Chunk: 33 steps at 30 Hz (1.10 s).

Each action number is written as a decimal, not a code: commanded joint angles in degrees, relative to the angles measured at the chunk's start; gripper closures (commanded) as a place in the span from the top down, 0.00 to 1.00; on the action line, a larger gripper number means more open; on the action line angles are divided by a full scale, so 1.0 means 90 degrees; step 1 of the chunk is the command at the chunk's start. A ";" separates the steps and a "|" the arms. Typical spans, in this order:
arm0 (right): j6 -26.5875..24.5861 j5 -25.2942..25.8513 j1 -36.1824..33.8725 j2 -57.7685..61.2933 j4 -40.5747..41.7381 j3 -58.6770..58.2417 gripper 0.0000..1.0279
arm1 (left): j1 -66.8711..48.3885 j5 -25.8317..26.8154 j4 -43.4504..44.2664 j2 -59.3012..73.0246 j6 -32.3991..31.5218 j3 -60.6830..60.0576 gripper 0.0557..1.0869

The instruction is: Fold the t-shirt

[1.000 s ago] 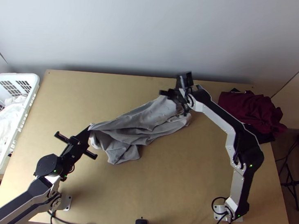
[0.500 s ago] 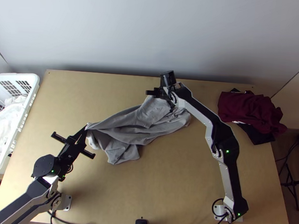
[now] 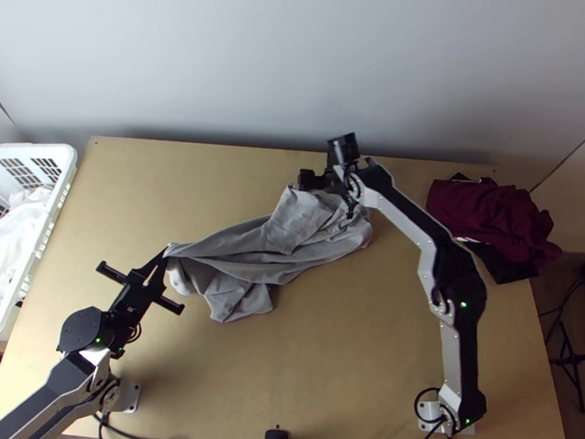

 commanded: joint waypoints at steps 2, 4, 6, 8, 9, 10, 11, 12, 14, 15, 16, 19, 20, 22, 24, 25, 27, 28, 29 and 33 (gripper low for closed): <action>-0.0018 -0.0104 -0.0030 -0.1211 -0.0084 -0.1138 0.96 | -0.0031 -0.0003 -0.0087 -0.0192 -0.0057 0.0002 0.04; -0.0028 -0.0104 0.0009 -0.1367 -0.0084 -0.1382 0.96 | -0.0041 -0.0003 -0.0087 -0.0192 -0.0067 0.0002 0.04; -0.0037 -0.0124 0.0018 -0.1445 -0.0103 -0.1549 0.96 | -0.0099 -0.0003 -0.0087 -0.0192 -0.0106 0.0002 0.04; -0.0037 -0.0241 0.0018 -0.1465 -0.0123 -0.1675 0.96 | -0.0168 -0.0003 -0.0087 -0.0202 -0.0126 0.0002 0.04; -0.0037 -0.0280 0.0038 -0.1465 -0.0123 -0.1744 0.96 | -0.0197 -0.0003 -0.0087 -0.0202 -0.0145 0.0002 0.04; -0.0047 -0.0300 0.0067 -0.1465 -0.0123 -0.1802 0.96 | -0.0217 -0.0003 -0.0087 -0.0212 -0.0155 0.0002 0.04; -0.0086 -0.0358 0.0126 -0.1465 -0.0123 -0.1900 0.96 | -0.0217 -0.0003 -0.0087 -0.0212 -0.0165 0.0002 0.04; -0.0125 -0.0378 0.0175 -0.1465 -0.0123 -0.1988 0.96 | -0.0226 -0.0003 -0.0087 -0.0212 -0.0175 0.0002 0.04; -0.0252 -0.0378 0.0302 -0.1445 -0.0123 -0.2144 0.95 | -0.0217 -0.0003 -0.0087 -0.0231 -0.0175 0.0002 0.04; -0.0301 -0.0388 0.0341 -0.1426 -0.0113 -0.2222 0.92 | -0.0217 -0.0013 -0.0087 -0.0241 -0.0175 0.0002 0.04; -0.0311 -0.0388 0.0380 -0.1396 -0.0123 -0.2261 0.90 | -0.0217 -0.0013 -0.0087 -0.0261 -0.0175 0.0002 0.04; -0.0379 -0.0505 0.0468 -0.1396 -0.0123 -0.2291 0.90 | -0.0217 -0.0013 -0.0087 -0.0319 -0.0175 0.0002 0.04; -0.0379 -0.0573 0.0487 -0.1416 -0.0123 -0.2281 0.90 | -0.0217 -0.0013 -0.0087 -0.0339 -0.0175 0.0002 0.04; -0.0389 -0.0602 0.0546 -0.1455 -0.0123 -0.2271 0.90 | -0.0217 -0.0013 -0.0087 -0.0349 -0.0175 0.0002 0.04; -0.0506 -0.0593 0.0634 -0.1484 -0.0172 -0.2310 0.88 | -0.0226 -0.0003 -0.0087 -0.0358 -0.0175 0.0002 0.04; -0.0584 -0.0593 0.0673 -0.1504 -0.0230 -0.2330 0.78 | -0.0236 -0.0003 -0.0087 -0.0358 -0.0175 0.0002 0.04; -0.0682 -0.0593 0.0673 -0.1572 -0.0269 -0.2349 0.46 | -0.0275 -0.0003 -0.0087 -0.0358 -0.0175 0.0002 0.04; -0.0711 -0.0593 0.0663 -0.1611 -0.0269 -0.2349 0.30 | -0.0285 -0.0013 -0.0087 -0.0368 -0.0165 0.0002 0.04; -0.0731 -0.0593 0.0643 -0.1670 -0.0269 -0.2349 0.15 | -0.0295 -0.0003 -0.0087 -0.0388 -0.0165 0.0002 0.04; -0.0750 -0.0593 0.0497 -0.2031 -0.0259 -0.2310 0.04 | -0.0295 -0.0003 -0.0087 -0.0495 -0.0145 0.0002 0.04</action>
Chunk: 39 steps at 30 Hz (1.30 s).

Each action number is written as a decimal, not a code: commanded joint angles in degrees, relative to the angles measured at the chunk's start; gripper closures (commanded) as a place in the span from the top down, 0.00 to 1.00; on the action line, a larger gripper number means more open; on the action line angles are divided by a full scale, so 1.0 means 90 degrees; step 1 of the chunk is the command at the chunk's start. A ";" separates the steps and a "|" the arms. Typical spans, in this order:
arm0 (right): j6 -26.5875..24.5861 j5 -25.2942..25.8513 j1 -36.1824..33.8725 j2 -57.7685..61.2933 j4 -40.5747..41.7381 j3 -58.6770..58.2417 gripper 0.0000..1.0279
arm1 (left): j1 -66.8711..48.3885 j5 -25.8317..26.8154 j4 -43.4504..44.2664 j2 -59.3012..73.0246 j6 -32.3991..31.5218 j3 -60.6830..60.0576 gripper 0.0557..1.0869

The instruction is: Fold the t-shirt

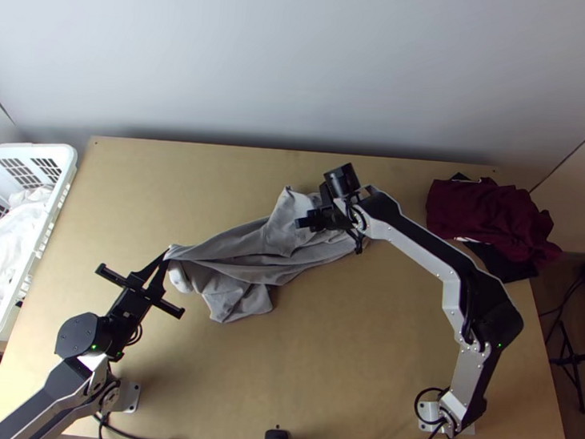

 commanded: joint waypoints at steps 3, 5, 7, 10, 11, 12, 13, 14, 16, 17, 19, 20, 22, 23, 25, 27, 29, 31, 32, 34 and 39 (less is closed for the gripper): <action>-0.0104 -0.0027 -0.0147 -0.0726 -0.0034 -0.0018 0.04 | -0.0028 -0.0008 -0.0039 -0.0146 0.0032 0.0002 0.04; -0.0085 -0.0017 -0.0196 -0.1000 -0.0034 0.0002 0.04 | -0.0018 -0.0008 -0.0068 -0.0155 0.0032 0.0002 0.04; 0.0042 -0.0017 -0.0215 -0.1322 -0.0053 0.0041 0.04 | 0.0012 -0.0008 -0.0156 -0.0155 0.0003 -0.0008 0.04; 0.0218 -0.0017 -0.0196 -0.1781 -0.0288 0.0178 0.04 | 0.0041 -0.0067 -0.0234 -0.0194 -0.0105 -0.0008 0.04; 0.0267 -0.0017 -0.0186 -0.1898 -0.0375 0.0226 0.04 | 0.0051 -0.0086 -0.0283 -0.0233 -0.0154 -0.0008 0.04; 0.0306 -0.0017 -0.0176 -0.2006 -0.0463 0.0256 0.04 | 0.0070 -0.0086 -0.0342 -0.0272 -0.0183 -0.0008 0.04; 0.0316 -0.0017 -0.0166 -0.2103 -0.0532 0.0285 0.04 | 0.0090 -0.0086 -0.0400 -0.0282 -0.0241 -0.0008 0.04; 0.0316 -0.0017 -0.0166 -0.2191 -0.0590 0.0305 0.04 | 0.0099 -0.0086 -0.0469 -0.0312 -0.0281 -0.0008 0.04; 0.0325 -0.0017 -0.0186 -0.2406 -0.0659 0.0422 0.04 | 0.0099 -0.0086 -0.0683 -0.0390 -0.0329 -0.0008 0.04; 0.0316 -0.0007 -0.0235 -0.2484 -0.0737 0.0598 0.03 | 0.0090 -0.0086 -0.0830 -0.0448 -0.0349 0.0002 0.04; 0.0316 -0.0007 -0.0332 -0.2611 -0.1030 0.1242 0.03 | 0.0080 -0.0086 -0.1103 -0.0605 -0.0388 -0.0008 0.04; 0.0316 -0.0017 -0.0362 -0.2631 -0.1225 0.1662 0.03 | 0.0070 -0.0086 -0.1260 -0.0731 -0.0398 -0.0008 0.04; 0.0316 -0.0017 -0.0401 -0.2621 -0.1616 0.2590 0.03 | 0.0031 -0.0086 -0.1572 -0.1064 -0.0398 -0.0008 0.04; 0.0335 -0.0017 -0.0401 -0.2601 -0.1743 0.2990 0.03 | -0.0008 -0.0086 -0.1719 -0.1239 -0.0398 -0.0018 0.04; 0.0462 -0.0017 -0.0401 -0.2533 -0.1977 0.3810 0.03 | -0.0154 -0.0086 -0.2100 -0.1640 -0.0359 -0.0018 0.04; 0.0628 -0.0017 -0.0411 -0.2455 -0.2094 0.4474 0.03 | -0.0379 -0.0086 -0.2510 -0.2011 -0.0320 -0.0018 0.04; 0.0755 -0.0007 -0.0528 -0.2445 -0.2065 0.4709 0.03 | -0.0584 -0.0086 -0.2803 -0.2294 -0.0281 -0.0028 0.04; 0.0814 -0.0007 -0.0616 -0.2445 -0.2026 0.4699 0.03 | -0.0692 -0.0086 -0.2930 -0.2382 -0.0212 -0.0028 0.04; 0.0814 0.0003 -0.0645 -0.2435 -0.2016 0.4680 0.03 | -0.0711 -0.0086 -0.2939 -0.2372 -0.0202 -0.0028 0.04; 0.0814 0.0012 -0.0704 -0.2406 -0.1967 0.4689 0.03 | -0.0838 -0.0076 -0.3037 -0.2353 -0.0144 -0.0028 0.04; 0.0814 0.0012 -0.0743 -0.2357 -0.1899 0.4787 0.03 | -0.1610 -0.0086 -0.3476 -0.2411 0.0139 -0.0028 0.09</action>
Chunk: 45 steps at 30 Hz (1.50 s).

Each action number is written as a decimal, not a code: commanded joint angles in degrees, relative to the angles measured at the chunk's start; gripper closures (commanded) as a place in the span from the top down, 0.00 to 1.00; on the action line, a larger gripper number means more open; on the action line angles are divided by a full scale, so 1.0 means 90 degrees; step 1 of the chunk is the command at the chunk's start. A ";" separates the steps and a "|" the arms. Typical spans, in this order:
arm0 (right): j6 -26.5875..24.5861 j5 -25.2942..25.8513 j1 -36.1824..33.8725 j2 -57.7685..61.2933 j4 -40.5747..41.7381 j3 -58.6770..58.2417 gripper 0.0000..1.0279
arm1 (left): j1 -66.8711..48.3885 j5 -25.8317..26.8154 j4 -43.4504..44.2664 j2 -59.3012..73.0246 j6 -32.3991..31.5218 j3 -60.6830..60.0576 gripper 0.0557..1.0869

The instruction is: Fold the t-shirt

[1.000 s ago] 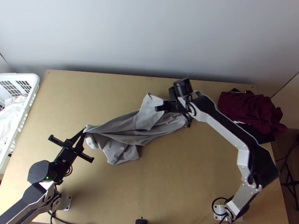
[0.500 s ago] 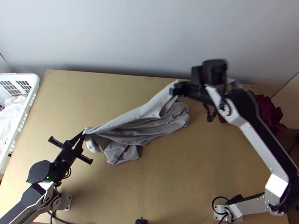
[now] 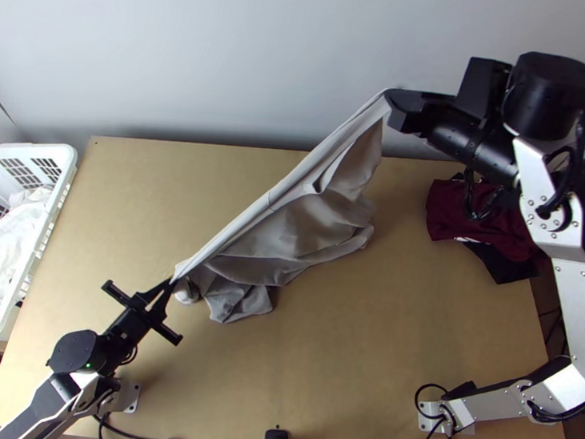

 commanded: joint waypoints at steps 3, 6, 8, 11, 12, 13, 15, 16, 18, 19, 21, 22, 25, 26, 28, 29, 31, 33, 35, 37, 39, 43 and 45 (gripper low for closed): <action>0.0061 0.0058 -0.0106 0.0045 0.0088 0.0333 0.03 | -0.1109 -0.0006 -0.0962 -0.0216 0.0605 -0.0006 0.34; 0.0061 0.0068 -0.0116 0.0045 0.0078 0.0313 0.03 | -0.1402 -0.0016 -0.1206 -0.0255 0.1044 0.0004 0.67; 0.0061 0.0068 -0.0136 0.0064 0.0078 0.0303 0.03 | -0.1421 0.0004 -0.1206 -0.0274 0.1269 0.0004 0.72; 0.0061 0.0068 -0.0155 0.0054 0.0068 0.0245 0.03 | -0.1441 0.0199 -0.1226 -0.0225 0.1367 -0.0006 0.72; 0.0061 0.0068 -0.0165 0.0054 0.0058 0.0245 0.03 | -0.1470 0.0238 -0.1216 -0.0177 0.1289 -0.0006 0.72; 0.0061 0.0068 -0.0175 0.0054 0.0058 0.0235 0.03 | -0.1539 0.0238 -0.1206 -0.0099 0.1181 -0.0006 0.72; 0.0051 0.0088 -0.0175 0.0064 0.0058 0.0206 0.03 | -0.1636 0.0238 -0.1070 0.0048 0.1054 -0.0006 0.72; 0.0051 0.0107 -0.0175 0.0064 0.0058 0.0206 0.03 | -0.1665 0.0238 -0.0894 0.0136 0.1044 -0.0006 0.72; 0.0041 0.0107 -0.0204 0.0064 0.0058 0.0206 0.03 | -0.1734 0.0238 -0.0308 0.0585 0.1103 -0.0006 0.72; 0.0041 0.0107 -0.0214 0.0064 0.0058 0.0206 0.03 | -0.1753 0.0238 0.0122 0.0937 0.1201 -0.0006 0.72; 0.0041 0.0117 -0.0214 0.0074 0.0058 0.0186 0.03 | -0.1714 0.0238 0.1020 0.1659 0.1259 0.0014 0.72; 0.0041 0.0127 -0.0224 0.0084 0.0058 0.0186 0.03 | -0.1675 0.0238 0.1450 0.2060 0.1279 0.0023 0.72; 0.0031 0.0146 -0.0224 0.0084 0.0049 0.0147 0.03 | -0.1539 0.0238 0.2749 0.3691 0.1220 0.0131 0.72; 0.0031 0.0146 -0.0224 0.0084 0.0039 0.0137 0.03 | -0.1460 0.0238 0.3090 0.4198 0.1123 0.0219 0.72; 0.0022 0.0156 -0.0224 0.0084 0.0029 0.0118 0.03 | -0.1343 0.0238 0.3520 0.4970 0.0810 0.0443 0.72; 0.0022 0.0156 -0.0224 0.0084 0.0019 0.0118 0.03 | -0.1294 0.0238 0.3608 0.5312 0.0673 0.0590 0.72; -0.0008 0.0166 -0.0224 0.0074 0.0010 0.0118 0.03 | -0.1167 0.0238 0.3706 0.5966 0.0458 0.0873 0.72; -0.0056 0.0205 -0.0224 0.0064 -0.0010 0.0108 0.03 | -0.1001 0.0277 0.3725 0.6532 0.0273 0.1156 0.72; -0.0066 0.0224 -0.0224 0.0054 -0.0030 0.0098 0.03 | -0.0806 0.0482 0.3715 0.6835 0.0039 0.1430 0.72; -0.0086 0.0244 -0.0224 0.0054 -0.0030 0.0089 0.03 | -0.0708 0.0580 0.3598 0.7148 -0.0098 0.1713 0.72; -0.0105 0.0254 -0.0224 0.0054 -0.0030 0.0089 0.03 | -0.0669 0.0619 0.3579 0.7499 -0.0040 0.1850 0.72; -0.0135 0.0273 -0.0224 0.0054 -0.0030 0.0089 0.03 | -0.0650 0.0795 0.3422 0.7900 0.0009 0.2035 0.72; -0.0135 0.0273 -0.0214 0.0054 -0.0030 0.0079 0.03 | -0.0689 0.0922 0.3237 0.7997 0.0058 0.2055 0.72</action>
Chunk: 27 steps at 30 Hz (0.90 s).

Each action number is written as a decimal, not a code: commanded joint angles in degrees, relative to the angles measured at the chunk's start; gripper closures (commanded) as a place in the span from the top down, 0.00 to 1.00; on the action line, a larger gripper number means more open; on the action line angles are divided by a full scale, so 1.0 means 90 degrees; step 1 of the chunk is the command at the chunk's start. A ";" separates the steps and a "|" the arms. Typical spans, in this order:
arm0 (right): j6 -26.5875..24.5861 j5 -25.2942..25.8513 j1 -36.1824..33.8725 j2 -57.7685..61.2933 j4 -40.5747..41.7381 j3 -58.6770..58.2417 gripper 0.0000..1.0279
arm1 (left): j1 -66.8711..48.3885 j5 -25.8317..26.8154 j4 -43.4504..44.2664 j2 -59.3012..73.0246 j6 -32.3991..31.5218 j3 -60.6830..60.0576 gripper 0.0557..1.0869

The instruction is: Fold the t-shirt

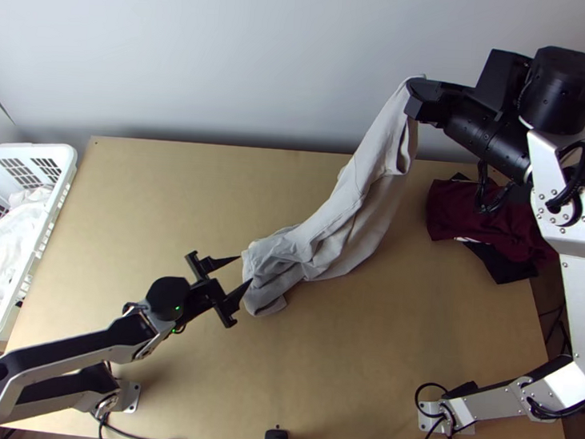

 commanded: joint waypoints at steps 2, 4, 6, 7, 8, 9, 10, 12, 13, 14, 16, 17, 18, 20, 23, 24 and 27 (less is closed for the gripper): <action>-0.0018 0.0030 0.0010 -0.0014 0.0000 -0.0016 0.03 | 0.0069 0.0286 -0.0317 0.0987 0.0032 0.0313 0.72; -0.0008 0.0030 0.0010 -0.0024 0.0000 -0.0016 0.03 | 0.0118 0.0286 -0.0307 0.1241 0.0139 0.0343 0.72; -0.0008 0.0030 0.0019 -0.0033 0.0000 -0.0016 0.03 | 0.0196 0.0295 -0.0248 0.1504 0.0305 0.0372 0.72; -0.0008 0.0030 0.0019 -0.0043 0.0000 -0.0016 0.03 | 0.0225 0.0295 -0.0238 0.1622 0.0305 0.0431 0.72; -0.0008 0.0030 0.0019 -0.0043 0.0000 -0.0016 0.03 | 0.0254 0.0295 -0.0229 0.1700 0.0305 0.0489 0.72; -0.0018 0.0030 0.0019 -0.0043 0.0000 -0.0016 0.03 | 0.0274 0.0295 -0.0229 0.1768 0.0295 0.0558 0.72; -0.0018 0.0030 0.0019 -0.0063 0.0000 -0.0026 0.03 | 0.0293 0.0305 -0.0219 0.1807 0.0286 0.0616 0.72; -0.0018 0.0030 0.0019 -0.0063 0.0000 -0.0045 0.03 | 0.0303 0.0354 -0.0209 0.1895 0.0276 0.0704 0.72; -0.0018 0.0040 0.0019 -0.0063 0.0000 -0.0065 0.03 | 0.0303 0.0354 -0.0180 0.1934 0.0295 0.0743 0.72; -0.0018 0.0040 0.0019 -0.0072 0.0000 -0.0074 0.03 | 0.0303 0.0364 -0.0160 0.1963 0.0286 0.0792 0.72; -0.0018 0.0040 0.0029 -0.0072 0.0000 -0.0123 0.03 | 0.0313 0.0364 -0.0150 0.2002 0.0198 0.0919 0.71; -0.0018 0.0050 0.0029 -0.0082 0.0000 -0.0153 0.03 | 0.0313 0.0364 -0.0150 0.2012 0.0159 0.0948 0.71; -0.0018 0.0050 0.0029 -0.0082 0.0000 -0.0182 0.03 | 0.0313 0.0364 -0.0150 0.2012 0.0129 0.0968 0.70; -0.0008 0.0060 0.0019 -0.0102 0.0000 -0.0231 0.03 | 0.0332 0.0364 -0.0160 0.2022 0.0100 0.0997 0.44; -0.0018 0.0069 0.0010 -0.0111 0.0000 -0.0231 0.03 | 0.0371 0.0393 -0.0209 0.2149 0.0110 0.1036 0.04; -0.0018 0.0069 0.0010 -0.0111 0.0000 -0.0221 0.03 | 0.0381 0.0413 -0.0190 0.2159 0.0100 0.0987 0.04; -0.0018 0.0089 -0.0010 -0.0111 0.0000 -0.0231 0.03 | 0.0362 0.0413 -0.0209 0.2071 0.0051 0.0851 0.04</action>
